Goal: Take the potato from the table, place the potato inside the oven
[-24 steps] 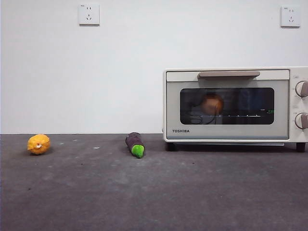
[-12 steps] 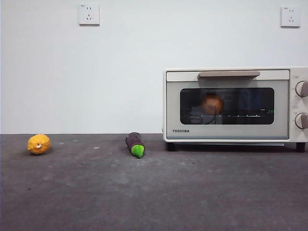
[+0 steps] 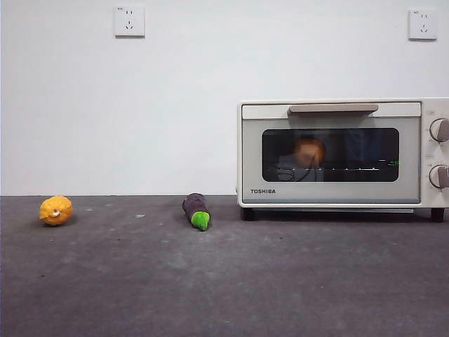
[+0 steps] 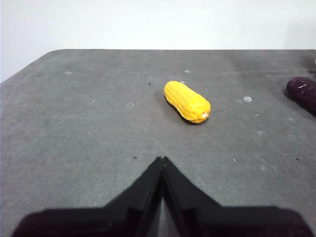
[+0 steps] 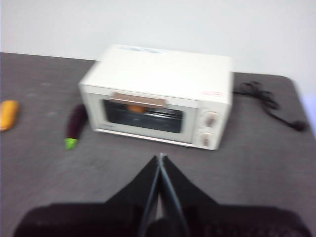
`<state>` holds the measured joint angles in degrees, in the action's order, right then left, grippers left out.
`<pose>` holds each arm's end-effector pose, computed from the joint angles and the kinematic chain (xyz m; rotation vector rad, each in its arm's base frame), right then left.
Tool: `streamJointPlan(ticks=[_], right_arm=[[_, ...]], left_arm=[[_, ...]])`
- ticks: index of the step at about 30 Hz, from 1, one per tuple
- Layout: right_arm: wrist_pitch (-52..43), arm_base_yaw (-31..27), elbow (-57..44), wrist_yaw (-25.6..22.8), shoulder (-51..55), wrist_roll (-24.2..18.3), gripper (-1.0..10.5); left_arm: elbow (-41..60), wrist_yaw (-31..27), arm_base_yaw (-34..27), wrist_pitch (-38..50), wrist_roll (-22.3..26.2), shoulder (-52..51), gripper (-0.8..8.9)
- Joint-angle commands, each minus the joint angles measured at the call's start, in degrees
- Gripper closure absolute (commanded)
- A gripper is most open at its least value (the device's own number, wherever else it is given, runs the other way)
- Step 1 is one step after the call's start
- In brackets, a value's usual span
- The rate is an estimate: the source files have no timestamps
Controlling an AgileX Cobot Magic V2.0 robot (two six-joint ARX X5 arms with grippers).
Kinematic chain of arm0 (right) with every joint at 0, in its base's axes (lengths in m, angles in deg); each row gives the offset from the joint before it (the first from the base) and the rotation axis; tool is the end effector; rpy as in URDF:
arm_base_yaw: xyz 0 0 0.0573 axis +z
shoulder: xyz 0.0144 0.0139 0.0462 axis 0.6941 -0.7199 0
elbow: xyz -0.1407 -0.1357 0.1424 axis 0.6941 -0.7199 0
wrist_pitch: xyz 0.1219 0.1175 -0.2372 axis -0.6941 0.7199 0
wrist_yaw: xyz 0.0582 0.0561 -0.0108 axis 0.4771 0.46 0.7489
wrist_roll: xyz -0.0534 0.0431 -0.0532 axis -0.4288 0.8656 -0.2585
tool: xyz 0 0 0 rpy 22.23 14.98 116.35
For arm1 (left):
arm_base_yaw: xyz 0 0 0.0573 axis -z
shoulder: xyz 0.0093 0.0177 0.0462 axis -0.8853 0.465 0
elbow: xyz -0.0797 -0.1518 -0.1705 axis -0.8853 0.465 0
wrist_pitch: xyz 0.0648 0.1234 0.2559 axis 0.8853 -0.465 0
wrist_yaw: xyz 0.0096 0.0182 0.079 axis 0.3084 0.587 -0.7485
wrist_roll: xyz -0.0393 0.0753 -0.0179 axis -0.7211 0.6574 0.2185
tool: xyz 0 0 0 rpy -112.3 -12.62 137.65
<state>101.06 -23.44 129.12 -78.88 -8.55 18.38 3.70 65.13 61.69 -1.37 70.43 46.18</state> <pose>0.0951 0.0193 0.4873 -0.0823 0.3708 0.1448 0.2030 0.0093 0.1436 -0.0267 0.1675 0.1113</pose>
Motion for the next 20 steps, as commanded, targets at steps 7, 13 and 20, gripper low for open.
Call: streamJointPlan(ticks=[7,13,20], right_arm=[[-34.60,-16.96,-25.57,13.16,11.26,-4.68,9.5],[-52.83,-19.10,-51.95,12.11,22.73,-4.68,9.5],[-64.15,-19.08,-77.42,10.97,31.61,-2.51,9.5]], left_arm=[[0.59,0.04,-0.22,0.37,0.66,-0.04,8.17],[0.59,0.04,-0.22,0.37,0.66,-0.04,8.17],[0.59,0.04,-0.22,0.37,0.66,-0.04,8.17]])
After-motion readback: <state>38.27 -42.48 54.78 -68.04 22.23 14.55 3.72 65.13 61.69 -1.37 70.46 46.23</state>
